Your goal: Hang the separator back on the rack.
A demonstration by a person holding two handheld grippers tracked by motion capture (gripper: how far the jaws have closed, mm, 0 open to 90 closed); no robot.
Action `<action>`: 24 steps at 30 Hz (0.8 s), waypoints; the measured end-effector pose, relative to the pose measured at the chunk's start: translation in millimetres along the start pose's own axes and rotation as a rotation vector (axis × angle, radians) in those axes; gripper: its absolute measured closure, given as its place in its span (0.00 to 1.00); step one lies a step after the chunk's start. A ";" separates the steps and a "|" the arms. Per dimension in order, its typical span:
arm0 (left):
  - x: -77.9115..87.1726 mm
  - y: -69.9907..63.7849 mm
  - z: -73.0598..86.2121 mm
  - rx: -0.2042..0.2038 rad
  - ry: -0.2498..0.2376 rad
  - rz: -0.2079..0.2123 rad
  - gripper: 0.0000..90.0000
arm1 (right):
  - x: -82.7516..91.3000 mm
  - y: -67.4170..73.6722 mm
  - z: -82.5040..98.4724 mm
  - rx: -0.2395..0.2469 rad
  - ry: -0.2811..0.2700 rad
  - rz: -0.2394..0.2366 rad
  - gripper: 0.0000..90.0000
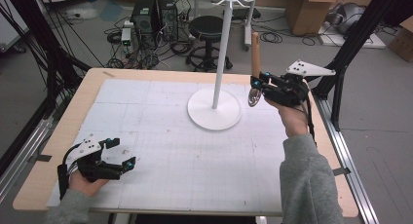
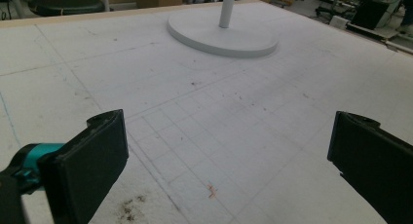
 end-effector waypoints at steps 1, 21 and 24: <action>0.2 -0.1 -0.1 0.002 -0.002 0.000 0.02 | 0.0 -0.7 -0.7 -0.006 -0.001 -0.001 0.77; 0.0 0.2 1.0 0.004 0.010 -0.004 0.02 | -9.3 -3.3 -25.2 -0.006 -0.022 0.001 0.77; 0.0 -0.3 1.2 0.000 0.012 -0.002 0.02 | -11.8 -3.1 -27.6 -0.004 -0.011 -0.018 0.77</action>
Point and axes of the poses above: each handheld gripper's, and its own axes: x roughly backward along the jaws, z roughly out of its underside, y roughly to its left, the point moved 5 cm from there along -x, roughly forward along the jaws, and after that the axes turned 11 degrees about y, right-handed, at the moved point
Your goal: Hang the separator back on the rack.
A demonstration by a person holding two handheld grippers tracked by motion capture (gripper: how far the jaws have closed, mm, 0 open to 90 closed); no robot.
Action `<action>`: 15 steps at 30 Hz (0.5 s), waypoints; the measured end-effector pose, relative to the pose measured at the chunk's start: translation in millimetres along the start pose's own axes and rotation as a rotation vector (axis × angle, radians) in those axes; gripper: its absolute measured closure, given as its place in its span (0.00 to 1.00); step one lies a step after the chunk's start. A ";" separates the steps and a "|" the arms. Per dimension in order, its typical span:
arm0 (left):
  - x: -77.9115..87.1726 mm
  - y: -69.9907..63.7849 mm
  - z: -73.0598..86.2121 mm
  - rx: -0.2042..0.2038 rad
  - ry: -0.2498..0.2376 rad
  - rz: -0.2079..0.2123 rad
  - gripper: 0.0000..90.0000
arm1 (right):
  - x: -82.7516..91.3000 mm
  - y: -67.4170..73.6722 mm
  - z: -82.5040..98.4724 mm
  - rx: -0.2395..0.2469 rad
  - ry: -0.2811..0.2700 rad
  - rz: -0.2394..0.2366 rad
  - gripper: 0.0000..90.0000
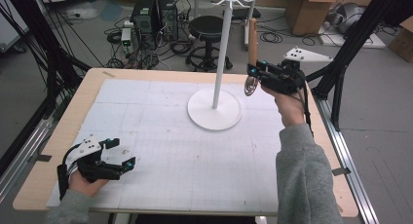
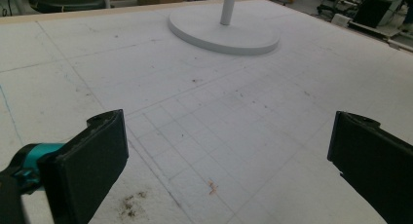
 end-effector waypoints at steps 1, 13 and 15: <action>-0.2 0.0 0.1 0.000 0.001 0.000 0.02 | -0.6 0.0 -0.8 0.002 -0.003 0.004 0.77; -2.0 0.9 0.8 0.006 0.011 0.002 0.02 | -0.6 -2.7 -15.5 -0.007 -0.034 0.025 0.77; -2.8 0.8 1.4 0.006 0.019 0.007 0.02 | -0.4 -2.9 -17.4 -0.012 -0.037 0.022 0.77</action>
Point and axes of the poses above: each handheld gripper's, and its own axes: x roughly backward along the jaws, z roughly out of its underside, y roughly to its left, the point moved 5 cm from there along -x, roughly forward along the jaws, and after that the axes turned 11 degrees about y, right-handed, at the moved point
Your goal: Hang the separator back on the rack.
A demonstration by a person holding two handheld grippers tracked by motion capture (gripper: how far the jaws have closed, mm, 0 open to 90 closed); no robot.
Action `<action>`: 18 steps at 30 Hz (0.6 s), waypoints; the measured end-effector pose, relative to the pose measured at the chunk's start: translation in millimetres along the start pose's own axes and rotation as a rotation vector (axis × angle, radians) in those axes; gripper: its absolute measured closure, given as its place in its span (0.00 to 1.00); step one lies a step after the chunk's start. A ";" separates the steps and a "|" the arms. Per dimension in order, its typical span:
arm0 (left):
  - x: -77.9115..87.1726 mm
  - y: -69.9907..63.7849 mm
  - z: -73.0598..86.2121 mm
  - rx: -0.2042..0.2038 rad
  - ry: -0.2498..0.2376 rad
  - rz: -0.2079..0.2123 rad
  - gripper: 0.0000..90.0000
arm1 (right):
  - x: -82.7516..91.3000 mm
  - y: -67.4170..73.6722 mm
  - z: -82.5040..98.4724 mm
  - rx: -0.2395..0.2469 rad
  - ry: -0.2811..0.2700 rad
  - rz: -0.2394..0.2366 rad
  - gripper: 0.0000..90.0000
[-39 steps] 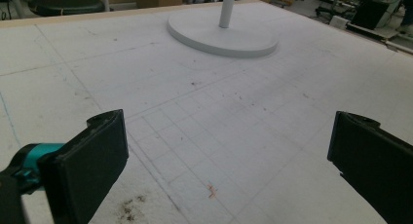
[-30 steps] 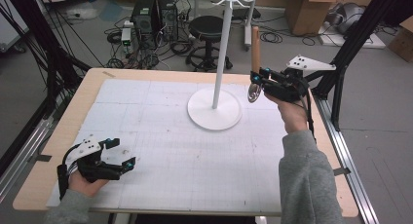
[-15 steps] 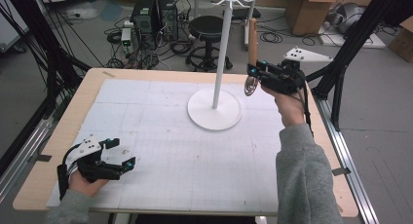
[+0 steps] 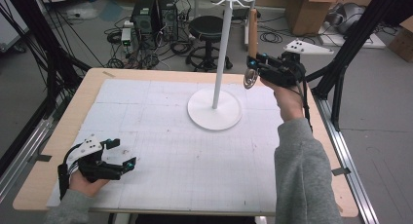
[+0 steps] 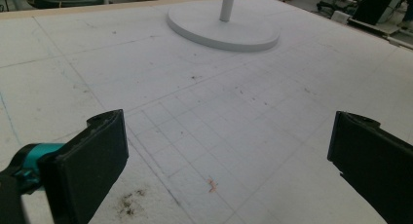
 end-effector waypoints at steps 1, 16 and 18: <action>-0.5 -0.3 0.2 0.000 0.002 0.004 0.02 | -0.3 -0.2 -0.9 -0.001 -0.003 -0.002 0.77; 0.1 0.6 -0.3 0.003 -0.004 0.002 0.02 | -4.6 0.6 -14.0 0.001 -0.019 0.010 0.77; -0.1 0.5 -0.2 0.003 -0.003 0.002 0.02 | -4.9 0.0 -14.1 -0.002 -0.019 0.014 0.77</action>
Point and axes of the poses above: each handheld gripper's, and its own axes: x roughly backward along the jaws, z roughly out of its underside, y roughly to its left, the point moved 5 cm from there along -x, roughly forward along the jaws, and after that the axes turned 11 degrees about y, right-handed, at the moved point
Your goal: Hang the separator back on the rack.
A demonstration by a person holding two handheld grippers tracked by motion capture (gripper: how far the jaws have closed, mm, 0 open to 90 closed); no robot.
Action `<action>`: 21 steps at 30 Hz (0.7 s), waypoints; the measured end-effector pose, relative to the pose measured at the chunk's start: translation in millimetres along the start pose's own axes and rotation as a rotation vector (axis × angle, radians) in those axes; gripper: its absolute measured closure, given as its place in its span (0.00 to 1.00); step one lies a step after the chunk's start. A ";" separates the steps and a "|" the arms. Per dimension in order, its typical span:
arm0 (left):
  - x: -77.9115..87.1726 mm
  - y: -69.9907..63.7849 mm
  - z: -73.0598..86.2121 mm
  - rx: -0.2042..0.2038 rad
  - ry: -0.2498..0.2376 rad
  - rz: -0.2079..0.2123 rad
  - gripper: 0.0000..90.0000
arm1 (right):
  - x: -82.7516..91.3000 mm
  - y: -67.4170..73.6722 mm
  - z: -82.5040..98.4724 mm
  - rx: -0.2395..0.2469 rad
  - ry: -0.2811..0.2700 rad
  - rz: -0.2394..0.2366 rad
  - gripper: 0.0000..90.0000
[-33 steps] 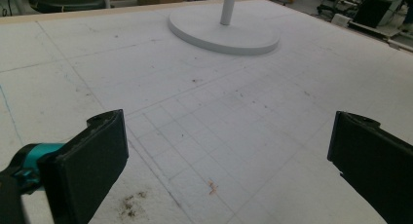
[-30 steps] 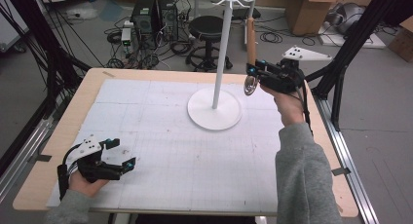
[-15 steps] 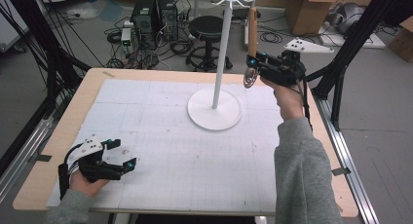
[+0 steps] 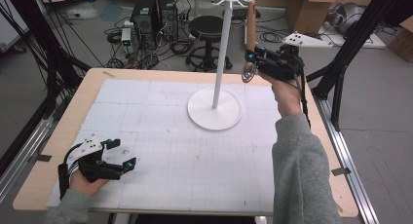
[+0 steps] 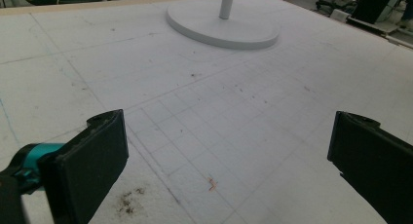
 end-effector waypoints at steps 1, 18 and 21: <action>-0.1 0.4 0.1 -0.003 0.003 0.000 0.02 | -0.3 -0.6 0.3 -0.004 0.001 0.000 0.77; -0.2 0.7 0.3 -0.005 0.006 -0.003 0.02 | -15.4 1.4 3.0 0.000 0.017 -0.017 0.77; 0.0 0.5 0.0 -0.001 0.001 -0.001 0.02 | -17.2 1.4 2.7 -0.001 0.017 -0.017 0.77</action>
Point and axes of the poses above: each handheld gripper's, and its own axes: x roughly backward along the jaws, z roughly out of its underside, y roughly to its left, the point moved 5 cm from there along -x, roughly forward along the jaws, and after that the axes turned 11 degrees about y, right-handed, at the moved point
